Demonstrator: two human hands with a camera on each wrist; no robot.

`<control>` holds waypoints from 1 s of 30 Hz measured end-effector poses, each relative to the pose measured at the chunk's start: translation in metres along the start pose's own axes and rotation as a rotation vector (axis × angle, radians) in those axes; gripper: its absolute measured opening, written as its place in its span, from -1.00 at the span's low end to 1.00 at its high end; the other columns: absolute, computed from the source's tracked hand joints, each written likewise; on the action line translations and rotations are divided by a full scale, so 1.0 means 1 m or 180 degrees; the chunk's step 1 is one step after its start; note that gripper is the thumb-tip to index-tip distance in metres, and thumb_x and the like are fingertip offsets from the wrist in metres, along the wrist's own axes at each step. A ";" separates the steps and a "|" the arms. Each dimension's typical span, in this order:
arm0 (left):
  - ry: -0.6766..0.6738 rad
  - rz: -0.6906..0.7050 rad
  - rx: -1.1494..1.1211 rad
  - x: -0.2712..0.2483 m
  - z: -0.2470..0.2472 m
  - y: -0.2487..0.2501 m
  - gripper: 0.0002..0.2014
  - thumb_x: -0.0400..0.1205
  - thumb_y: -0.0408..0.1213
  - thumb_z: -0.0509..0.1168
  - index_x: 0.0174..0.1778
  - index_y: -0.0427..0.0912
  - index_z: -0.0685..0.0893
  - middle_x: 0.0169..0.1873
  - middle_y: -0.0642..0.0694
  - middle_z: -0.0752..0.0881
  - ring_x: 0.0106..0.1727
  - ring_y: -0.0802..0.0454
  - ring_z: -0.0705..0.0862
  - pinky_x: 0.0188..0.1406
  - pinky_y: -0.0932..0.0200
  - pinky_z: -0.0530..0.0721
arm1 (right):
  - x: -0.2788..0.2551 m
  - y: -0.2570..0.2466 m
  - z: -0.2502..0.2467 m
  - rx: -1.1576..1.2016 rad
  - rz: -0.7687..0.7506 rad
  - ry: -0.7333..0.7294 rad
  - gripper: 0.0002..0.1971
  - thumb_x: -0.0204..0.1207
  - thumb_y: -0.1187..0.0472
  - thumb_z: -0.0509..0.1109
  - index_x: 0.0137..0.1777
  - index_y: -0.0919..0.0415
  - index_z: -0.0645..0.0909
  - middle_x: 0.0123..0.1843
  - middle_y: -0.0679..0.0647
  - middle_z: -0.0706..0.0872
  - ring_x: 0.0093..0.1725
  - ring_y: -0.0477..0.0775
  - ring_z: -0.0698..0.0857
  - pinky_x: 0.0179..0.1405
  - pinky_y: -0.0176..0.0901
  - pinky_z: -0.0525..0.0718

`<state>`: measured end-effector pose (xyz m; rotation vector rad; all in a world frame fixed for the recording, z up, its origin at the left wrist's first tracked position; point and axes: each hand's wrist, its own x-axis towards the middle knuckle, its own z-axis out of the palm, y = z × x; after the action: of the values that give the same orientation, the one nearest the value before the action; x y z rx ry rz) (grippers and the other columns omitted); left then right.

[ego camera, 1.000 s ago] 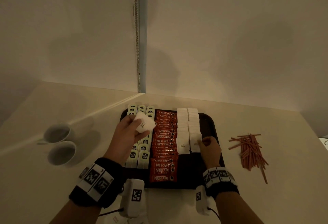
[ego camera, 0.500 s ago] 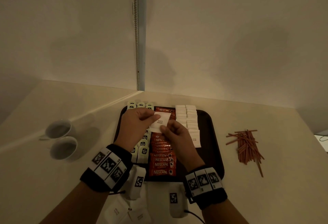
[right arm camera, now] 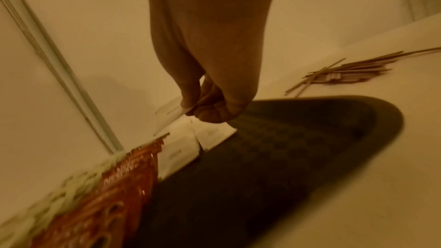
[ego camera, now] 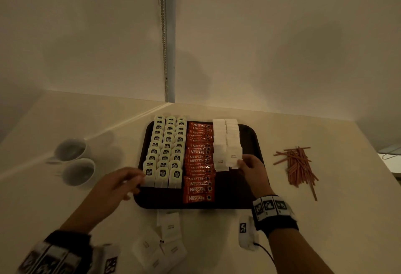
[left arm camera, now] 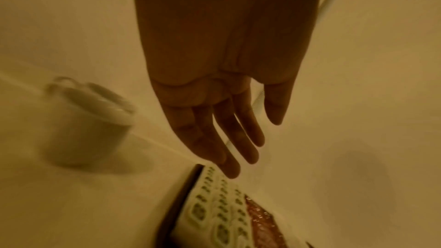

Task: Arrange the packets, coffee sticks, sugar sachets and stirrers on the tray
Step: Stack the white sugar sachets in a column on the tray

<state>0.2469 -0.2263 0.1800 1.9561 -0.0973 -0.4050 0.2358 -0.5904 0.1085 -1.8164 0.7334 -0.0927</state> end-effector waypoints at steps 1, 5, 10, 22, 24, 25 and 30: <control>0.0056 -0.0136 -0.0021 -0.008 -0.005 -0.013 -0.82 0.68 -0.41 0.24 -0.04 -0.09 0.72 -0.18 0.05 0.81 -0.19 -0.07 0.76 -0.22 0.09 0.64 | 0.002 0.009 0.002 -0.0165 0.0080 -0.0004 -0.82 0.57 0.25 0.34 0.15 0.19 0.56 0.14 0.10 0.70 0.05 0.02 0.70 0.06 -0.05 0.72; 0.0398 -0.0697 -0.0213 -0.038 -0.021 -0.064 -0.82 0.67 -0.46 0.22 -0.05 -0.17 0.73 -0.26 -0.02 0.83 -0.18 -0.22 0.74 -0.22 0.05 0.60 | 0.004 0.025 0.018 -0.0448 0.0398 -0.0048 -0.81 0.54 0.22 0.39 0.13 0.14 0.55 0.15 0.08 0.67 0.19 0.10 0.66 0.20 0.08 0.68; 0.0632 -0.1245 -0.0389 -0.066 -0.038 -0.108 -0.83 0.68 -0.45 0.21 -0.02 -0.24 0.72 -0.13 -0.26 0.80 -0.13 -0.29 0.72 -0.17 0.02 0.56 | 0.002 0.022 0.032 -0.0710 0.0375 0.0151 -0.76 0.55 0.27 0.38 0.19 0.30 0.57 0.22 0.17 0.66 0.26 0.13 0.61 0.12 -0.19 0.51; 0.0795 -0.1664 -0.0572 -0.100 -0.065 -0.137 -0.81 0.72 -0.35 0.15 0.00 -0.17 0.70 -0.02 -0.25 0.76 -0.05 -0.30 0.69 -0.13 0.03 0.55 | -0.005 0.014 0.045 -0.1071 0.0000 0.0484 -0.74 0.52 0.14 0.43 0.08 0.28 0.54 0.07 0.20 0.67 0.07 0.12 0.65 0.06 -0.10 0.62; 0.0830 -0.1638 -0.0622 -0.109 -0.065 -0.137 -0.80 0.73 -0.37 0.14 0.00 -0.19 0.69 -0.04 -0.26 0.76 -0.05 -0.30 0.68 -0.13 0.04 0.54 | -0.023 -0.002 0.050 -0.1023 -0.0493 0.0330 -0.75 0.50 0.09 0.45 0.06 0.19 0.53 0.02 0.10 0.65 -0.02 0.02 0.63 0.05 -0.05 0.67; 0.0855 -0.1633 -0.0654 -0.114 -0.064 -0.137 -0.80 0.73 -0.37 0.14 -0.01 -0.19 0.69 -0.04 -0.25 0.75 -0.06 -0.30 0.68 -0.14 0.04 0.54 | -0.039 -0.011 0.055 -0.0975 -0.0747 0.0006 -0.76 0.48 0.08 0.47 0.04 0.13 0.52 0.01 0.02 0.63 -0.03 -0.05 0.62 0.03 -0.09 0.67; 0.0953 -0.1647 -0.0775 -0.137 -0.059 -0.146 -0.82 0.72 -0.39 0.15 0.00 -0.22 0.69 -0.04 -0.25 0.76 -0.08 -0.29 0.68 -0.16 0.04 0.55 | -0.132 -0.020 0.087 -0.2503 -0.1412 -0.2614 -0.21 0.26 -0.20 0.56 0.46 -0.03 0.36 0.44 -0.09 0.40 0.37 -0.08 0.38 0.40 -0.12 0.42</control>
<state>0.1203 -0.0801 0.1017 1.7609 0.6336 -0.4285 0.1737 -0.4448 0.1310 -2.4514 -0.2832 0.7047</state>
